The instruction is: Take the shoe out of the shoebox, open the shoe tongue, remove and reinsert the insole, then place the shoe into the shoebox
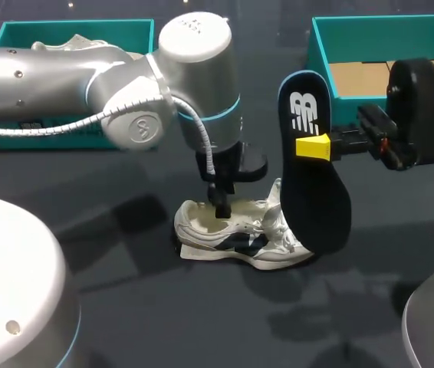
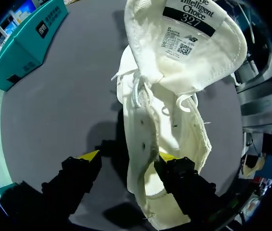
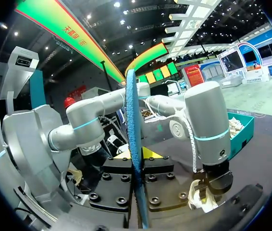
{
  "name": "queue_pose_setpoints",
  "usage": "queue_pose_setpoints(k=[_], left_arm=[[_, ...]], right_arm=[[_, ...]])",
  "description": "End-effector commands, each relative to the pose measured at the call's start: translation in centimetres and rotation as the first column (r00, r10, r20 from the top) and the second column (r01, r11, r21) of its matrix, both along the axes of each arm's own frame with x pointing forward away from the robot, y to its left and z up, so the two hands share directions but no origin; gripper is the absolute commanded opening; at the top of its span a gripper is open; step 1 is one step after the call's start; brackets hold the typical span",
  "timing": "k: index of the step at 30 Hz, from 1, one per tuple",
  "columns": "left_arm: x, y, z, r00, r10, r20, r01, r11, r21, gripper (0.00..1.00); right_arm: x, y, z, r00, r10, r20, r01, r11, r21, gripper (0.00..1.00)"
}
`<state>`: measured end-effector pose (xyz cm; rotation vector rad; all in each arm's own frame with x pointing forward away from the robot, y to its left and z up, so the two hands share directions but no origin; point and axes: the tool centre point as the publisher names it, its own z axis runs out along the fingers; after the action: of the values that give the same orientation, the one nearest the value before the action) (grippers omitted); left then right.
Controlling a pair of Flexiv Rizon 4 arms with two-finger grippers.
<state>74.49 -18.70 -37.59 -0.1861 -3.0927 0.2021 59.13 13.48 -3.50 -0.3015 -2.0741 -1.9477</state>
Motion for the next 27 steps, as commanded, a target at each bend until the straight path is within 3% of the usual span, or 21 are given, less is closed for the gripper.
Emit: queue_pose_setpoints(k=[1, 15, 19, 23, 27], left_arm=[[-0.1, -0.6, -1.0, 1.0, 0.002, 0.0, -0.002, 1.0, 0.01, 0.62], [-0.8, -0.9, -2.4, 1.0, 0.02, 0.018, -0.02, 0.999, 0.029, 0.43], [-0.7, -0.8, -2.6, 1.0, 0.025, 0.016, -0.026, 0.999, 0.033, 0.27], [-0.7, -0.7, -2.6, 1.0, 0.028, 0.014, -0.028, 0.999, 0.034, 0.0], [-0.7, -0.5, -2.5, 1.0, 0.029, 0.011, -0.029, 0.999, 0.034, 0.0]], right_arm=[[0.0, 0.1, -0.1, 1.0, -0.001, -0.001, 0.001, 1.0, 0.0, 0.0], [0.0, 0.1, -0.1, 1.0, -0.001, -0.001, 0.001, 1.0, 0.0, 0.0], [0.0, 0.1, -0.1, 1.0, -0.001, -0.001, 0.001, 1.0, 0.0, 0.0], [0.0, 0.1, -0.1, 1.0, -0.001, -0.001, 0.001, 1.0, 0.0, 0.0], [0.0, 0.1, -0.1, 1.0, -0.001, -0.001, 0.001, 1.0, 0.0, 0.0]])
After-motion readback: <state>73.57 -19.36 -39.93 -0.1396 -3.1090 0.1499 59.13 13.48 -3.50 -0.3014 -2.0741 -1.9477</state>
